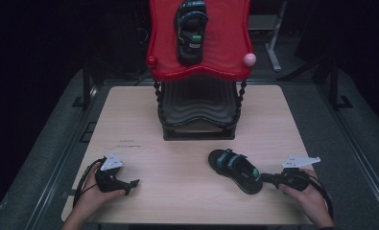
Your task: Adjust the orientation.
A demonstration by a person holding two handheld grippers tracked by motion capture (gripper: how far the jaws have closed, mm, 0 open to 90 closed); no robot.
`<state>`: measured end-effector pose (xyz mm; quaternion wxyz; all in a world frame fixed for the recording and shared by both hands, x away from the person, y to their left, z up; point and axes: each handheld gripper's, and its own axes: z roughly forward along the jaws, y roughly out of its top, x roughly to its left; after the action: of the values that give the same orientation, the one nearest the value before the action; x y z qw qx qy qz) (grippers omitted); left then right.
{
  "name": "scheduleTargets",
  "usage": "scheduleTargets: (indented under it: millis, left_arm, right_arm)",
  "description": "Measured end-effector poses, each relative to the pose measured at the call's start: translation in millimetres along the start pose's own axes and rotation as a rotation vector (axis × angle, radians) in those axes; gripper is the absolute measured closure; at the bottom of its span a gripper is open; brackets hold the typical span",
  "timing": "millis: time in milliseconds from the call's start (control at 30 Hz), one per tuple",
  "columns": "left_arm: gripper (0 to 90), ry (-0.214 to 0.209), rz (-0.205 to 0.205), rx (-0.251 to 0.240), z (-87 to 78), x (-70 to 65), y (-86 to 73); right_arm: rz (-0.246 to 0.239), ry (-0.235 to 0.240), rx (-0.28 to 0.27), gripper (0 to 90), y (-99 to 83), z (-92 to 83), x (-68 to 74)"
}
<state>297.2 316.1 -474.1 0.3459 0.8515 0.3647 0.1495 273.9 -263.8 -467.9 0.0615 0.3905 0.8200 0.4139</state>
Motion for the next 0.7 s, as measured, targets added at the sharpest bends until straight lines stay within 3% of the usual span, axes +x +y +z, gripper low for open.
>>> scheduleTargets:
  millis: [200, 500, 700]
  left_arm:
    - [0.0, 0.000, 0.000, 0.000, 0.0, 0.0, 0.0]
    - [0.0, 0.000, 0.000, 0.001, -0.1, 0.0, 0.0]
    - [0.0, 0.000, 0.000, 0.001, -0.1, 0.0, 0.0]
  right_arm:
    - [-0.031, 0.061, 0.021, 90.0, -4.6, 0.4, 19.8]
    - [-0.098, 0.157, 0.057, 90.0, 1.4, 15.8, 50.8]
    - [-0.105, 0.169, 0.061, 90.0, 3.0, 18.5, 53.3]
